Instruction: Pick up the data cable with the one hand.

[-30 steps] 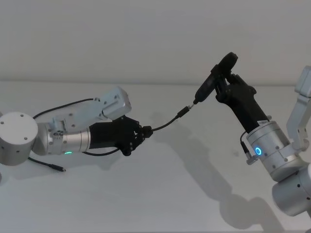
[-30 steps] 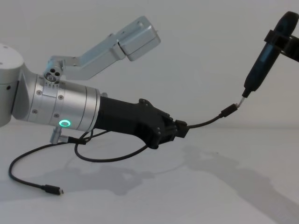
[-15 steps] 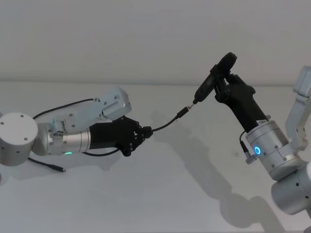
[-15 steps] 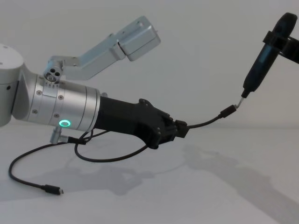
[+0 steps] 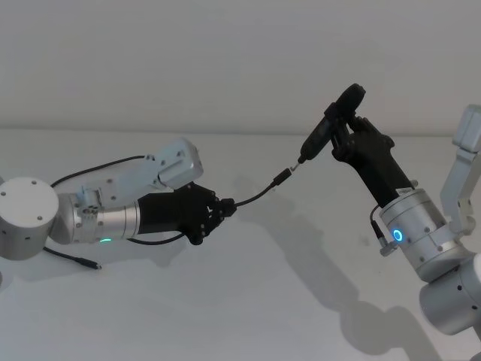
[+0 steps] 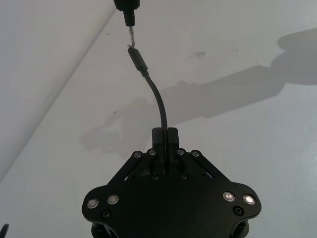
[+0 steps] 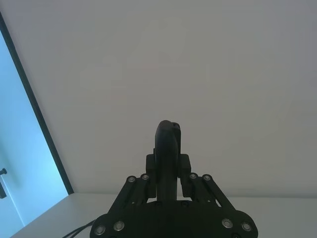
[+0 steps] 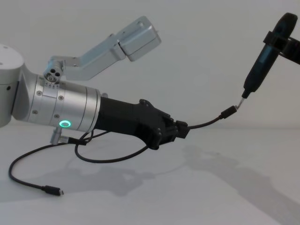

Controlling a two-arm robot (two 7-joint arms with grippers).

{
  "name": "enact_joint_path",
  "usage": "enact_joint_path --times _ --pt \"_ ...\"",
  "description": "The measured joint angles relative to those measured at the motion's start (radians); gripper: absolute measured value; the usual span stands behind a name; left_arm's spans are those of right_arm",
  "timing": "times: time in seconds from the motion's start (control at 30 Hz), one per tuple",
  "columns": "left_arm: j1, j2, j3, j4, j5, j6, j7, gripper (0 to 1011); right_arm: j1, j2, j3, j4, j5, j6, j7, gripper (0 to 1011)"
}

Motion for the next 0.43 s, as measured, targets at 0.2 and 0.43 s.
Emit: enact_joint_path --times 0.2,0.43 --pt "0.000 0.000 0.000 0.000 0.000 0.000 0.000 50 0.000 0.000 0.000 0.001 0.000 -0.001 0.000 274" --pt "0.000 0.000 0.000 0.000 0.000 0.000 0.000 51 0.001 0.000 0.000 0.002 0.000 -0.001 0.001 274"
